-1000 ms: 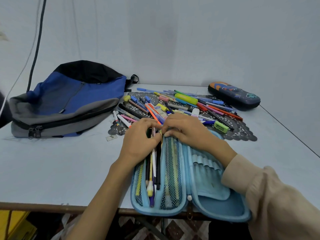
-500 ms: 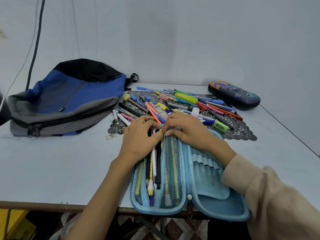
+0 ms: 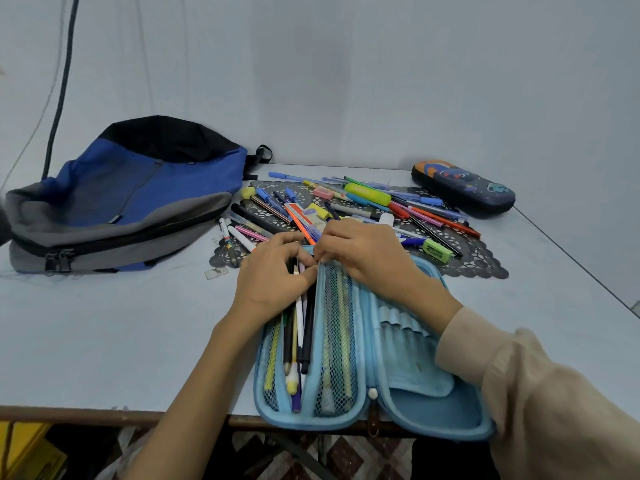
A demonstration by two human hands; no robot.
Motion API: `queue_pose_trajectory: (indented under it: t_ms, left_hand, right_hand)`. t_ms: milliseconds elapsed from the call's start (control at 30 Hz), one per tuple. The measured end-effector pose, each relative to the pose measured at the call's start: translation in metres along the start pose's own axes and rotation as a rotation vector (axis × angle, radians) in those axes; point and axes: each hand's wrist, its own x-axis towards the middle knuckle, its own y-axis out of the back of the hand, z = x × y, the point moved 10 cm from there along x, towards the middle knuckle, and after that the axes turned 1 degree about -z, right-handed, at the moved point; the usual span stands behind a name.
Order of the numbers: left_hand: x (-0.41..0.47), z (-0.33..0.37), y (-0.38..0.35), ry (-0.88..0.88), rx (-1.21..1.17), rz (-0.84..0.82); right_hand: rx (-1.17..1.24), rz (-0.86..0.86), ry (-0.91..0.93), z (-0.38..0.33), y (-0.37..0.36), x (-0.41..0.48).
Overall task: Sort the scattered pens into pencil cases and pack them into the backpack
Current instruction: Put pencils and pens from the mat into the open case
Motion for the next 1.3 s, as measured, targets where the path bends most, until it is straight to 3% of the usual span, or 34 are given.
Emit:
queue_pose_trajectory:
  t_ms: [300,533,867,1067,1300]
  left_hand:
    - [-0.002,0.002,-0.002,0.031,-0.199,-0.012]
    - [-0.004,0.006,-0.012,0.015,-0.133,-0.05]
    - [-0.009,0.01,-0.005,0.014,-0.305,-0.019]
    - [-0.015,0.005,0.007,0.109,-0.654,-0.068]
    - [-0.017,-0.005,0.008,0.107,-0.487,-0.074]
  right_hand:
    - [0.035,0.043,-0.023,0.004,0.003,-0.001]
    - [0.209,-0.061,-0.113,0.013,-0.007,-0.003]
    - [0.389,-0.118,-0.194,0.014,-0.009,-0.009]
    - [0.397,-0.174,-0.237,0.018,-0.016,-0.013]
    - [0.483,-0.211,-0.259,0.008,-0.013,-0.01]
